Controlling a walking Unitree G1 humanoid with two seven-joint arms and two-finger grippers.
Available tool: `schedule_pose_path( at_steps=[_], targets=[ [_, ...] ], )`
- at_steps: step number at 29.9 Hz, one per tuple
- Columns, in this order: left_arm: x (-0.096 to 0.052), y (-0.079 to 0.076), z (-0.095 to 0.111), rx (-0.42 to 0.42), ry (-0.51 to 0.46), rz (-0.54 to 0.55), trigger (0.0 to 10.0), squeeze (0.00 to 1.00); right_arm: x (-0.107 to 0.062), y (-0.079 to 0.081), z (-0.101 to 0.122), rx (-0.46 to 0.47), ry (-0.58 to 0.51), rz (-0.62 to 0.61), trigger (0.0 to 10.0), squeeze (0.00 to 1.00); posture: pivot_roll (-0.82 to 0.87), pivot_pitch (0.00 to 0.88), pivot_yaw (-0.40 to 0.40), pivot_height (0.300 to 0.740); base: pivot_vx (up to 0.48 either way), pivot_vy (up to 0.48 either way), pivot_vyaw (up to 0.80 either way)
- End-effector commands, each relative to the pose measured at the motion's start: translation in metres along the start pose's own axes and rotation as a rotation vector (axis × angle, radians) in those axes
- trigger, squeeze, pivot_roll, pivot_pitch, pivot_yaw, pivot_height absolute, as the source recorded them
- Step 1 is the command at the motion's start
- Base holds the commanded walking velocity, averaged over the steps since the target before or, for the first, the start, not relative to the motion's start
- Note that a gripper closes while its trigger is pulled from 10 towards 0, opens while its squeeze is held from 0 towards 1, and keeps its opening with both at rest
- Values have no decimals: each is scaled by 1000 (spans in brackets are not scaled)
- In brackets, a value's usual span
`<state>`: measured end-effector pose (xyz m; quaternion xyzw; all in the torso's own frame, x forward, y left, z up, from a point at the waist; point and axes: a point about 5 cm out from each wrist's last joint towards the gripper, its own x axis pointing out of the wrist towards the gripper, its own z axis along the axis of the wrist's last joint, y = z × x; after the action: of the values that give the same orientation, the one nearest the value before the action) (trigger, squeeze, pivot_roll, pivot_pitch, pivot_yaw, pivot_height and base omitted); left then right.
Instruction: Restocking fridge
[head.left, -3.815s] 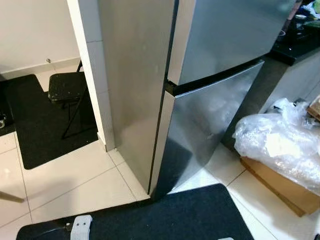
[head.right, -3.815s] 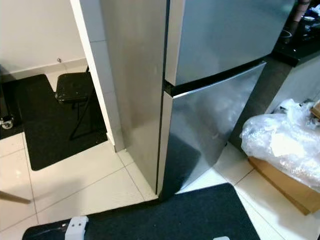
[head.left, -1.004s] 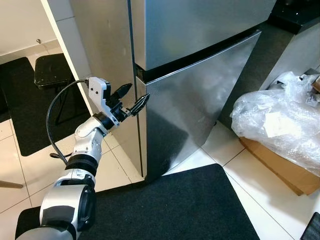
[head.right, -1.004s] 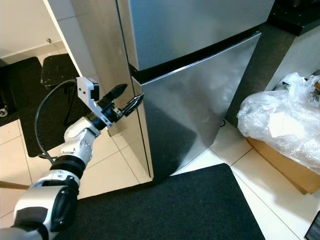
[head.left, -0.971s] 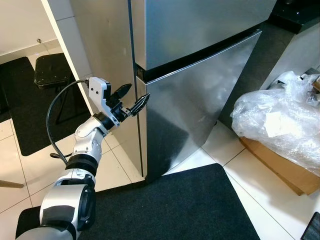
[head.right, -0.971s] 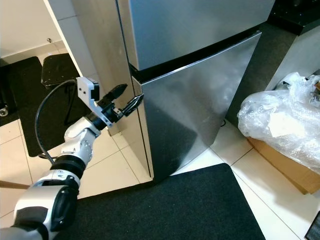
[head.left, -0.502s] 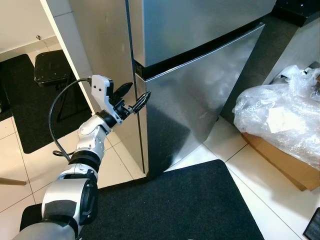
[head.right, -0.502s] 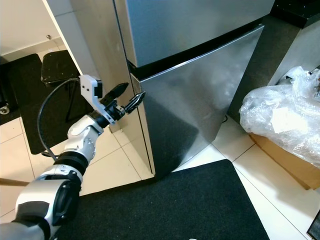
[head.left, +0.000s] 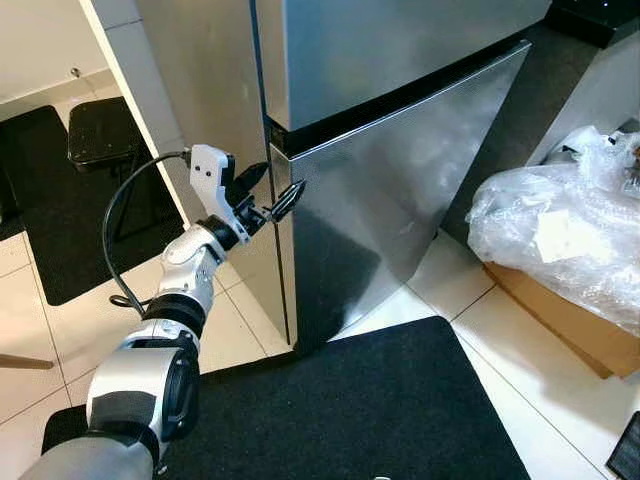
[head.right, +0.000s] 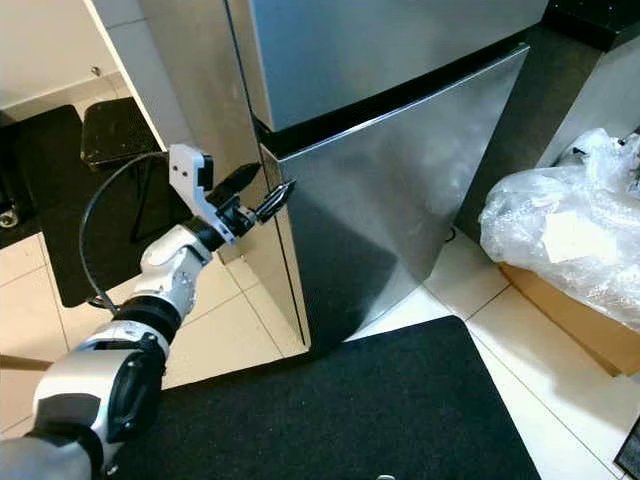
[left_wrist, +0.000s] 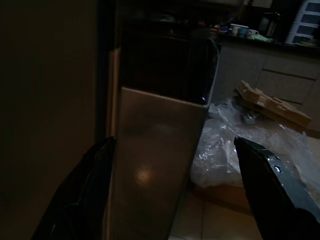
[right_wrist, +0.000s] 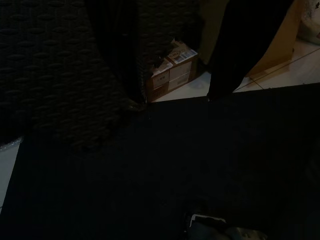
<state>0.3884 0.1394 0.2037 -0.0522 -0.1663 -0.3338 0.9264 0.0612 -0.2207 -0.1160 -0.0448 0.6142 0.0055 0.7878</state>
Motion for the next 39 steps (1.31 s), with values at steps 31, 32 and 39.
schedule_pose_path(
  at_steps=[31, 32, 39],
  targets=[
    [10, 7, 10, 15, 41, 19, 10000, 0, -3, -1, -20, 14, 37, 1, 10000, 0, -99, 249, 50, 740, 0, 0, 0],
    [11, 6, 10, 13, 40, 15, 10000, 0, -3, -1, -20, 14, 37, 1, 10000, 0, -99, 249, 50, 740, 0, 0, 0],
    [17, -1, 11, 9, 47, -36, 10000, 0, -4, -1, -23, 16, 38, 1, 10000, 0, -115, 256, 48, 740, 0, 0, 0]
  ],
)
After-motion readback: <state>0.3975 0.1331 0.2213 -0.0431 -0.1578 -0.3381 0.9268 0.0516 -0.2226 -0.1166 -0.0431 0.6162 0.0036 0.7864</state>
